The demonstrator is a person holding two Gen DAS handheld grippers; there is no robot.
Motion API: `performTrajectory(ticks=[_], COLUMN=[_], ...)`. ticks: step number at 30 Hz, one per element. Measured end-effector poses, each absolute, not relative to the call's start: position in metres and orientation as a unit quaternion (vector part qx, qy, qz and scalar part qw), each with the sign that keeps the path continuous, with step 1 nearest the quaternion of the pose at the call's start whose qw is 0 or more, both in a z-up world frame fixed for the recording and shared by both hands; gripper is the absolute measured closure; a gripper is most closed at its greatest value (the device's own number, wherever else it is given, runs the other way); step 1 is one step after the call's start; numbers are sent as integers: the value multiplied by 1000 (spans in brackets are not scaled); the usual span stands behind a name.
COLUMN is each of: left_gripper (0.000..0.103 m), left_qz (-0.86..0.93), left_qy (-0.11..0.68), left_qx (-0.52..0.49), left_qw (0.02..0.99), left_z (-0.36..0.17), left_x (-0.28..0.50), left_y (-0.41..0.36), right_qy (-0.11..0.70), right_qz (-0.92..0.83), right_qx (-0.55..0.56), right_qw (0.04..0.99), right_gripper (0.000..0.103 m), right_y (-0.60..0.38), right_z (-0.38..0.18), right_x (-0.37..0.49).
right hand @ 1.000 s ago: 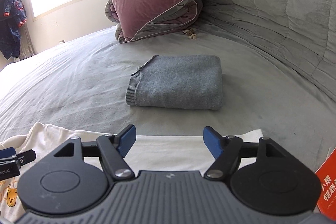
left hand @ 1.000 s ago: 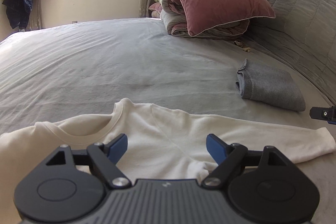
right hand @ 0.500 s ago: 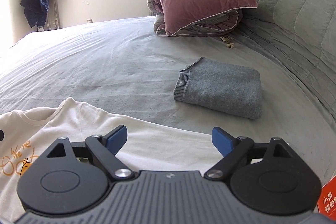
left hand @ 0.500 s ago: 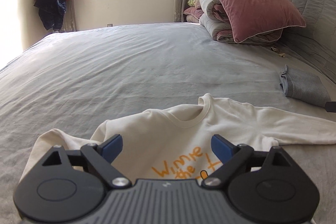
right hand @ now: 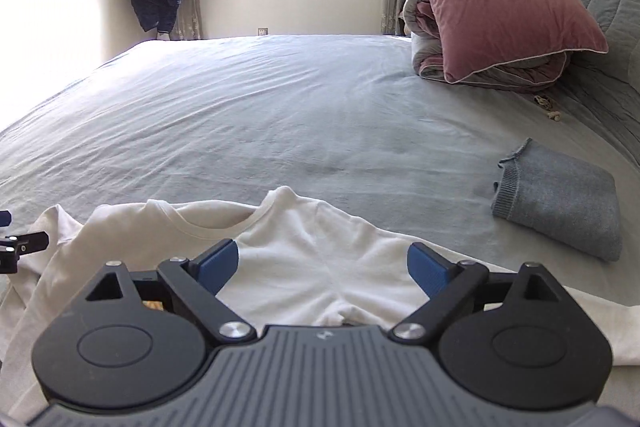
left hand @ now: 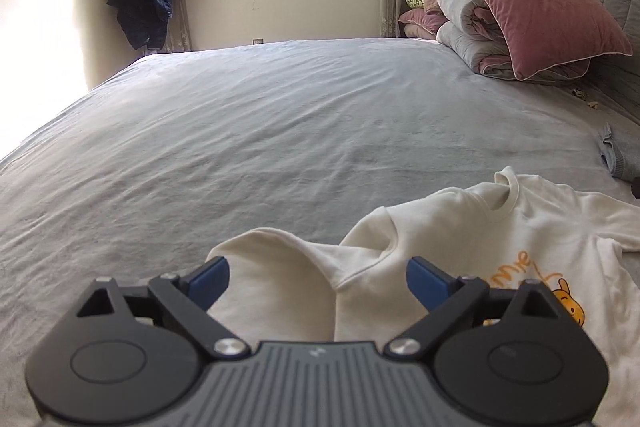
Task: Fold clothes
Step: 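Grasp the folded sweatshirt sleeve edge with the left gripper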
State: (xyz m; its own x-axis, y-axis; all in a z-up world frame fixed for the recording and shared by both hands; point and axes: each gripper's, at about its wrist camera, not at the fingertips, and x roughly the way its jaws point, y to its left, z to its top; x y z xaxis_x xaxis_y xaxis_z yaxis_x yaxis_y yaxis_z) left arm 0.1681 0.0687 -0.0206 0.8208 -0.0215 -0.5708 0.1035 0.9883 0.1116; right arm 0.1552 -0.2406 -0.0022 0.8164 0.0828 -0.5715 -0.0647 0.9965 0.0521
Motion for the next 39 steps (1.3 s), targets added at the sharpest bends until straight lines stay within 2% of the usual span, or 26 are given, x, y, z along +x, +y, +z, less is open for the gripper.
performTrajectory(ticks=[8, 15, 23, 25, 27, 29, 30, 31, 32, 33, 39], left_gripper=[7, 7, 8, 18, 20, 27, 39, 57, 68, 91, 92], left_qz=[-24, -17, -28, -41, -44, -45, -51, -58, -66, -68, -70], left_qy=[297, 299, 369, 382, 376, 366, 362, 358, 354, 349, 259], left_qx=[117, 147, 10, -36, -67, -66, -66, -67, -70, -72, -17], left_qw=[947, 943, 929, 923, 923, 927, 929, 930, 930, 932, 963], left_z=[-34, -41, -61, -70, -77, -79, -80, -80, -80, -78, -41], left_x=[175, 190, 195, 192, 186, 181, 180, 180, 181, 182, 173], left_y=[103, 129, 179, 188, 192, 188, 184, 180, 176, 172, 127], right_qy=[310, 303, 297, 300, 302, 296, 293, 291, 298, 304, 303], right_qz=[105, 124, 151, 160, 171, 181, 186, 192, 195, 198, 204], right_qx=[100, 103, 96, 101, 104, 102, 102, 108, 119, 130, 170], right_qw=[940, 939, 938, 935, 932, 932, 932, 931, 927, 923, 915], right_gripper=[9, 9, 9, 9, 9, 9, 8, 8, 8, 8, 8], right_y=[-177, -139, -119, -117, -115, -115, -115, -116, -119, -121, -137], right_z=[-28, -47, -63, -65, -67, -69, -70, -73, -77, -80, -84], right_x=[188, 202, 203, 200, 196, 193, 191, 192, 194, 197, 202])
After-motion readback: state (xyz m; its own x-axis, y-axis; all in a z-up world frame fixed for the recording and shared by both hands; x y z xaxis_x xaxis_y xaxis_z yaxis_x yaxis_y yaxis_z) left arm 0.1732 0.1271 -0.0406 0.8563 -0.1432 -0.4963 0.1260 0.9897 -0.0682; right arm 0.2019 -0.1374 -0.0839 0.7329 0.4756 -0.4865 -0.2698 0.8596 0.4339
